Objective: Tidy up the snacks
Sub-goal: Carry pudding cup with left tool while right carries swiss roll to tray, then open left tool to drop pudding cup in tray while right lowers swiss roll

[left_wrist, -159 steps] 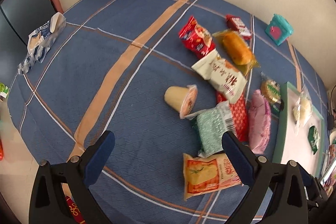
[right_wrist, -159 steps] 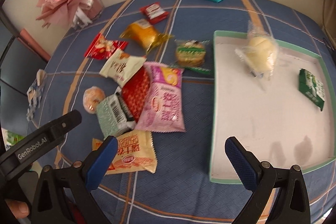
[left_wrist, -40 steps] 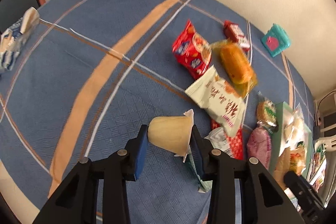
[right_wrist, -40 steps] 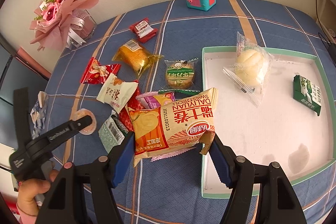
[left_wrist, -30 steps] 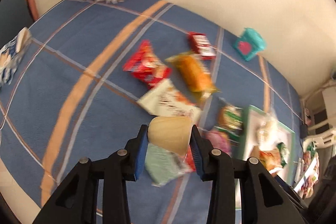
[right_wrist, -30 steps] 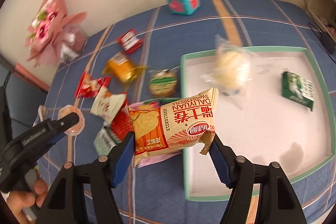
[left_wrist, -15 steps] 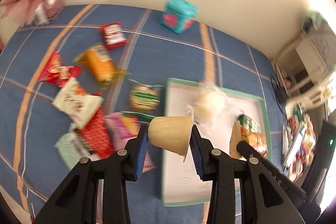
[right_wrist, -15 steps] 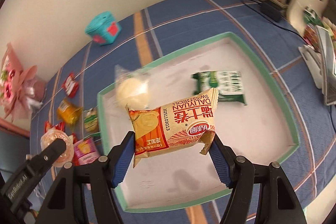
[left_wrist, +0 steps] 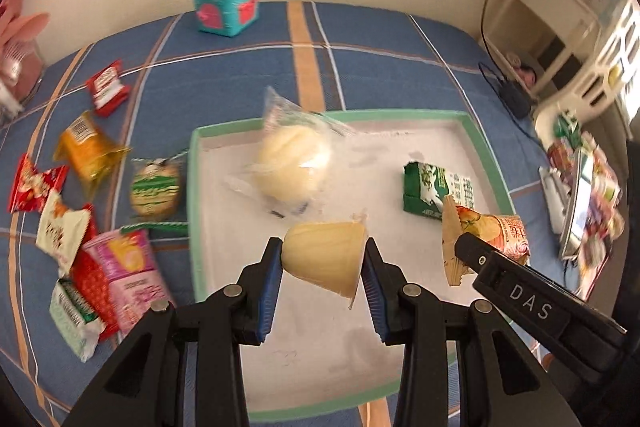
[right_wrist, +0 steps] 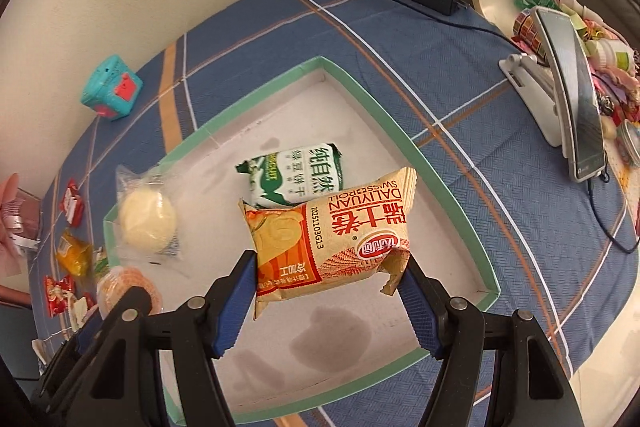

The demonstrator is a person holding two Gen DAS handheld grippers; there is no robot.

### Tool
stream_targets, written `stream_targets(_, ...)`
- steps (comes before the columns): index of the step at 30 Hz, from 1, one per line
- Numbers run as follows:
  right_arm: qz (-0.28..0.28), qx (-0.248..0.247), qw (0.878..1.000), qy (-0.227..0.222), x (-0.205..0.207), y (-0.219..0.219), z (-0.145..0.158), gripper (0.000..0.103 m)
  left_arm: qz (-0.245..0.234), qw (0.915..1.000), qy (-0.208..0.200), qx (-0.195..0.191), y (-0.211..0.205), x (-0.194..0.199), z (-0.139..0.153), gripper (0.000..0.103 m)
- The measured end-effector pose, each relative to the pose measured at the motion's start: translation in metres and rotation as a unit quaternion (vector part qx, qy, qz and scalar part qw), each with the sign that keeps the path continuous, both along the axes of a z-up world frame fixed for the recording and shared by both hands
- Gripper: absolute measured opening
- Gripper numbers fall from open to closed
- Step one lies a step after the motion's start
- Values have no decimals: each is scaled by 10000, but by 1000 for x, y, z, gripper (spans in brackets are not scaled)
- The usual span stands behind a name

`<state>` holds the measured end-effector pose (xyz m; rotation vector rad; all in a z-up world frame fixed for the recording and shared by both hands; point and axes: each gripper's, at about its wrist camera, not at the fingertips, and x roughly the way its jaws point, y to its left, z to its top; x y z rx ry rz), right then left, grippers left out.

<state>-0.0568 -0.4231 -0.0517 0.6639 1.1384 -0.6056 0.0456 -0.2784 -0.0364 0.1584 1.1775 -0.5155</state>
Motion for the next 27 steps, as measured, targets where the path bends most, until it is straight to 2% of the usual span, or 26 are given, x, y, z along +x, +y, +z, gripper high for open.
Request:
stream_targets(4,0,22,9999,117,3,-2,-8,72,-141,9999,-2,83,-11,-1,-12,40)
stream_targets(18,-37,-54,9996,290,11,-4,-18,73,-80,9997,183,123,-20,9,-28,40)
stream_targets(24,0,-46,9997,239,10,0,-15,74,-24,9998,175,73,-16,8,-19,40)
stream_targets(27,43,-47,9998,204,7,1,-12,74,28,9998,211,49,-11,8,-12,46)
